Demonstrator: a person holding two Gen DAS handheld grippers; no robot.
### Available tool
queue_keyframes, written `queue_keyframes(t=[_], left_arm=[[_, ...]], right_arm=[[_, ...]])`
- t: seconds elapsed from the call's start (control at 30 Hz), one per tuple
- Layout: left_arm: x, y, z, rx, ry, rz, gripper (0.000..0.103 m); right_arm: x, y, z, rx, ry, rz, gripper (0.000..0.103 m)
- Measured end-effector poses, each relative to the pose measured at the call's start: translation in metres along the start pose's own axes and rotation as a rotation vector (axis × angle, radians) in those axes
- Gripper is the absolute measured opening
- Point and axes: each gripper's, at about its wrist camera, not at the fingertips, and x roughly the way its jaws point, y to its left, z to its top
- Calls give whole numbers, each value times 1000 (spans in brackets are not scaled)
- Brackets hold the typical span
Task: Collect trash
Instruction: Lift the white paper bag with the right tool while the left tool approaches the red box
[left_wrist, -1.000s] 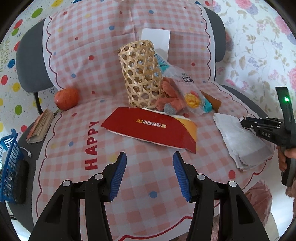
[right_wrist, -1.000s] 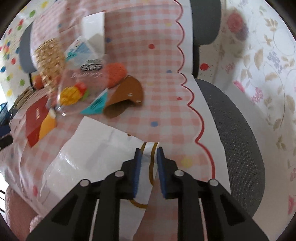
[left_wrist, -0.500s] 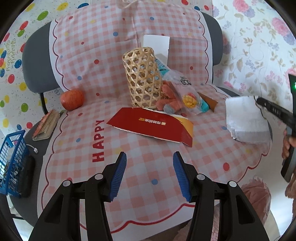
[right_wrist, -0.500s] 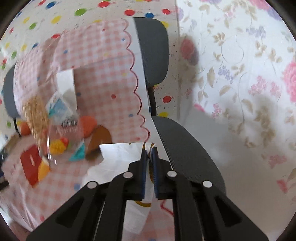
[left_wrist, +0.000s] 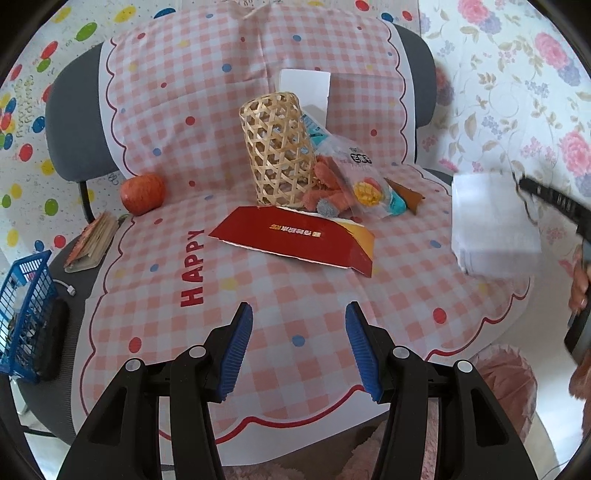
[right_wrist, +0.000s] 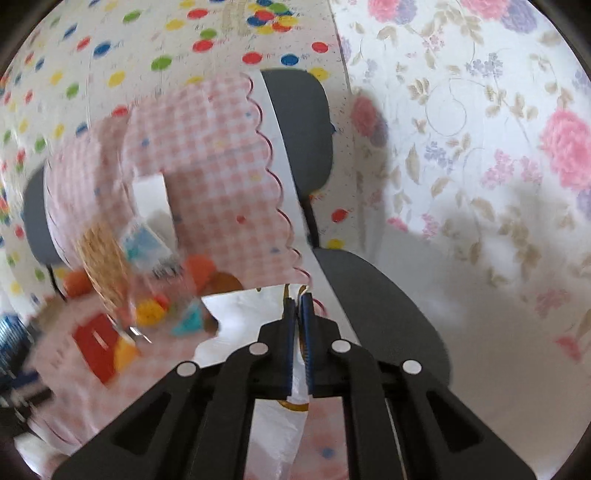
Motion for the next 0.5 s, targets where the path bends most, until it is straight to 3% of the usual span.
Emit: queue_keyframes(t=[0.1,0.23,0.3,0.43,0.5], left_arm=[[1,5,2,2,1,5,54],[17,7,11,-8,27,-28,54],[28,-1,18,-2,41,-49,67],[44,-31,31,47,40,-51,77],[54,-45,39,64,36,-12,84]], right_arm=[[-16,6,13,3,-15,51,4],[-46,17,15,-64,-19,37,4],[-56,20,13,-83,-18,26,4],[-66,21,9,-76,-9,25,4],[-68,22,7,-80,-12,23,4]])
